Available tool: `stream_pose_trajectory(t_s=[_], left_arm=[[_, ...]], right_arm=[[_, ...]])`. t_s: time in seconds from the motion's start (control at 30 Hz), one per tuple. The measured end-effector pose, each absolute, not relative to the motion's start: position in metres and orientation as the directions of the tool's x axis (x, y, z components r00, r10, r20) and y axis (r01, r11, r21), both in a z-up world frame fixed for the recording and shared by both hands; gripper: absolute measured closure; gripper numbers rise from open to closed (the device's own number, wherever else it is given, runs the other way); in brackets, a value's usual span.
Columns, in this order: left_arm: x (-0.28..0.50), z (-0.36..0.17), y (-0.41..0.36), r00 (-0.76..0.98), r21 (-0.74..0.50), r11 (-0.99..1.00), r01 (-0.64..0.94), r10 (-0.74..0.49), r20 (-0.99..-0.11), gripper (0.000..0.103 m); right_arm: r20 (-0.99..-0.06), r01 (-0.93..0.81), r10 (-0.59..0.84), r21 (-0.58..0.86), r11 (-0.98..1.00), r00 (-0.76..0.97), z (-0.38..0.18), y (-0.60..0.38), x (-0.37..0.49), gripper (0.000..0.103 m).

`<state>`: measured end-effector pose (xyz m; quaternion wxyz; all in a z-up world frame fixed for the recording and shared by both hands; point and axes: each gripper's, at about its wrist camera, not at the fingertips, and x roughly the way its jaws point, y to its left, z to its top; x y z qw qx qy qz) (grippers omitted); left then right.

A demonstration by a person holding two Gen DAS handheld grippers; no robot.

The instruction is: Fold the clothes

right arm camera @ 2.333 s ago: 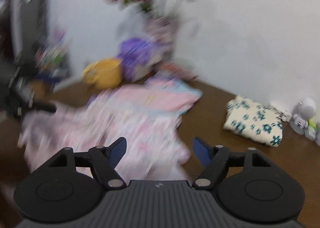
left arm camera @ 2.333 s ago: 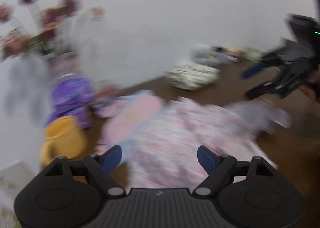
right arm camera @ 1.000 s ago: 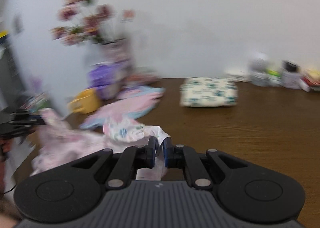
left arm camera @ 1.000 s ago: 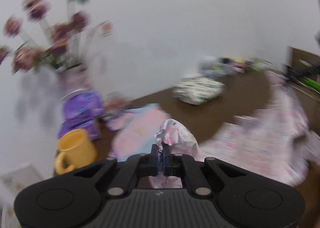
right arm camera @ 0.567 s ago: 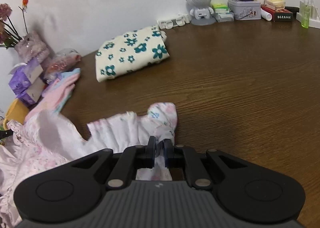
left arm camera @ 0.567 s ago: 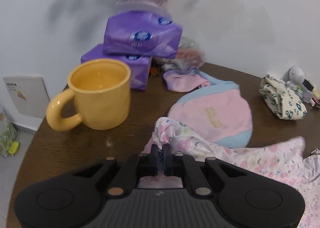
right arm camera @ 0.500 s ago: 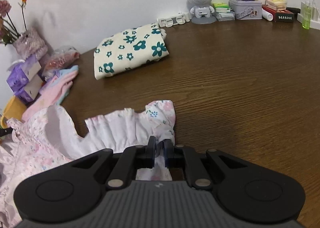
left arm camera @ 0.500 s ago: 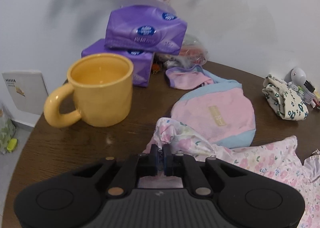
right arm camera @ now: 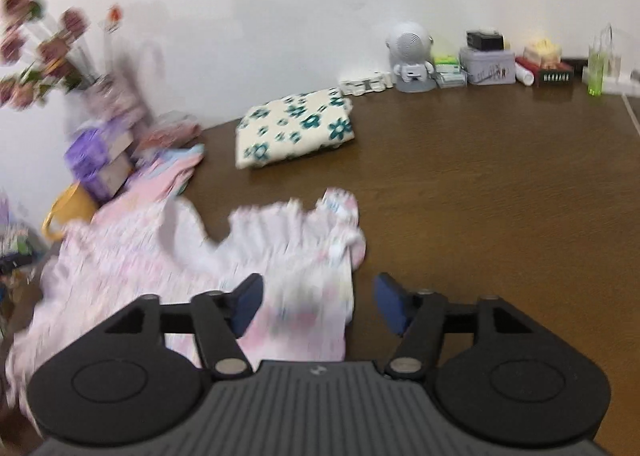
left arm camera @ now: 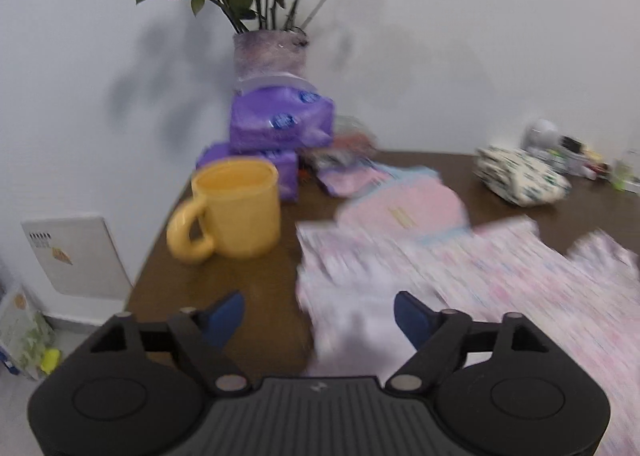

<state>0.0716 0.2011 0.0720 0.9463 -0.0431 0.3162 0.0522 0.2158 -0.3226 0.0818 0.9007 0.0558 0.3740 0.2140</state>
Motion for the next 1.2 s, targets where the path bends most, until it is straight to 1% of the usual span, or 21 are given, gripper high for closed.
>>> stream_pose_trajectory(t_s=[0.07, 0.2, 0.3, 0.4, 0.6, 0.63, 0.67, 0.7, 0.73, 0.77, 0.8, 0.83, 0.87, 0.9, 0.97, 1.2], left_arm=[[0.039, 0.067, 0.195, 0.780, -0.097, 0.989, -0.108, 0.024, -0.625, 0.020], [-0.018, 0.058, 0.179, 0.765, -0.188, 0.978, -0.088, -0.054, -0.642, 0.020], [-0.050, 0.055, 0.161, 0.757, -0.216, 0.974, -0.065, -0.093, -0.647, 0.020], [-0.067, 0.054, 0.142, 0.746, -0.195, 0.981, -0.011, -0.122, -0.655, 0.020], [-0.071, 0.046, 0.110, 0.713, -0.085, 0.992, 0.097, -0.129, -0.689, 0.021], [-0.068, 0.044, 0.107, 0.709, -0.058, 0.992, 0.109, -0.119, -0.695, 0.022], [-0.066, 0.042, 0.103, 0.705, -0.030, 0.992, 0.122, -0.108, -0.701, 0.026], [-0.063, 0.039, 0.100, 0.702, -0.003, 0.991, 0.134, -0.097, -0.706, 0.034], [-0.060, 0.037, 0.097, 0.698, 0.025, 0.989, 0.147, -0.086, -0.711, 0.039], [-0.057, 0.035, 0.093, 0.695, 0.052, 0.986, 0.159, -0.074, -0.715, 0.053], [-0.054, 0.033, 0.090, 0.691, 0.079, 0.982, 0.172, -0.063, -0.720, 0.073], [-0.051, 0.031, 0.087, 0.688, 0.106, 0.977, 0.185, -0.051, -0.724, 0.085], [-0.050, 0.031, 0.088, 0.684, 0.104, 0.976, 0.193, -0.058, -0.728, 0.103], [-0.050, 0.033, 0.091, 0.682, 0.094, 0.976, 0.194, -0.065, -0.729, 0.102], [-0.058, 0.039, 0.090, 0.677, 0.122, 0.969, 0.214, -0.057, -0.734, 0.103], [-0.102, 0.073, 0.068, 0.636, 0.184, 0.915, 0.359, -0.096, -0.766, 0.103]], right_arm=[[-0.657, -0.365, 0.417, 0.224, 0.904, 0.628, 0.081, -0.325, 0.190, 0.034], [-0.674, -0.336, 0.385, 0.209, 0.918, 0.630, 0.071, -0.333, 0.153, 0.033], [-0.681, -0.288, 0.369, 0.235, 0.928, 0.633, 0.061, -0.346, 0.140, 0.032], [-0.684, -0.256, 0.370, 0.268, 0.929, 0.628, 0.051, -0.354, 0.132, 0.032], [-0.663, -0.279, 0.392, 0.275, 0.920, 0.638, 0.051, -0.347, 0.118, 0.031], [-0.659, -0.290, 0.396, 0.269, 0.918, 0.640, 0.052, -0.345, 0.116, 0.030], [-0.655, -0.302, 0.400, 0.263, 0.916, 0.641, 0.054, -0.343, 0.113, 0.028], [-0.651, -0.313, 0.403, 0.257, 0.914, 0.643, 0.056, -0.341, 0.110, 0.028], [-0.651, -0.313, 0.401, 0.255, 0.915, 0.645, 0.056, -0.341, 0.109, 0.027], [-0.650, -0.313, 0.400, 0.252, 0.916, 0.646, 0.057, -0.341, 0.108, 0.027], [-0.650, -0.313, 0.398, 0.249, 0.917, 0.648, 0.057, -0.340, 0.108, 0.027], [-0.651, -0.309, 0.396, 0.251, 0.917, 0.647, 0.056, -0.341, 0.108, 0.027], [-0.654, -0.303, 0.393, 0.252, 0.919, 0.647, 0.055, -0.341, 0.109, 0.027], [-0.655, -0.300, 0.391, 0.253, 0.920, 0.646, 0.053, -0.342, 0.110, 0.027], [-0.659, -0.295, 0.389, 0.255, 0.921, 0.644, 0.050, -0.343, 0.113, 0.027], [-0.674, -0.286, 0.362, 0.227, 0.931, 0.644, 0.038, -0.342, 0.124, 0.027]])
